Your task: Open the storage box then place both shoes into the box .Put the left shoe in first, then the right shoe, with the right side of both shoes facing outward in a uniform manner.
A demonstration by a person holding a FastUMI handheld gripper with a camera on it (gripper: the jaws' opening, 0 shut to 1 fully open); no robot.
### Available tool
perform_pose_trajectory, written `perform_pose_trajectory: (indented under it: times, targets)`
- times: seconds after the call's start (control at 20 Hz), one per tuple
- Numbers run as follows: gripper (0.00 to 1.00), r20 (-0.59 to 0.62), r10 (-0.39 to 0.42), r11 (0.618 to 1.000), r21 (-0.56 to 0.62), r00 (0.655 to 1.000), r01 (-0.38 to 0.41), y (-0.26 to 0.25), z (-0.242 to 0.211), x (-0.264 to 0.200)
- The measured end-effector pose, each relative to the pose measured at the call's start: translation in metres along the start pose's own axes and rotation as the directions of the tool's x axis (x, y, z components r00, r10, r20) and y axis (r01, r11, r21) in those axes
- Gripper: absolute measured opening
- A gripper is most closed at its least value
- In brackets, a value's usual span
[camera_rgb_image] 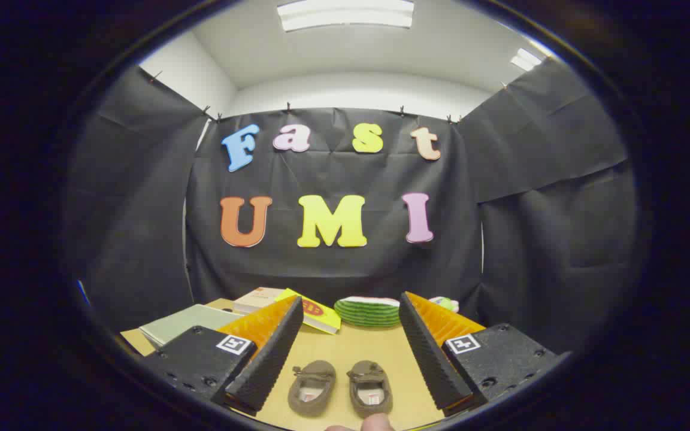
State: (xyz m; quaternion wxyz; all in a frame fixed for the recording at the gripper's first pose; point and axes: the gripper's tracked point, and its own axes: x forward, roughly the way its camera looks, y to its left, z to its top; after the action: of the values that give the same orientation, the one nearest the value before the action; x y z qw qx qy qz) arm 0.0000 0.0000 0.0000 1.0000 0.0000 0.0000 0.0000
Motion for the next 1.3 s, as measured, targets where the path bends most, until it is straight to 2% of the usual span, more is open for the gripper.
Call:
perform_pose_trajectory:
  times: [0.45, 1.05, 1.3]
  targets:
    - [1.0, 0.009, 0.059, 0.998, -0.003, 0.998, -0.059, 0.025, 0.001, 0.0]
    - [1.0, -0.079, 0.096, 0.994, 0.053, 0.992, -0.092, 0.022, -0.027, 0.013]
    - [1.0, -0.136, 0.161, 0.985, 0.079, 0.978, -0.151, 0.036, -0.044, 0.02]
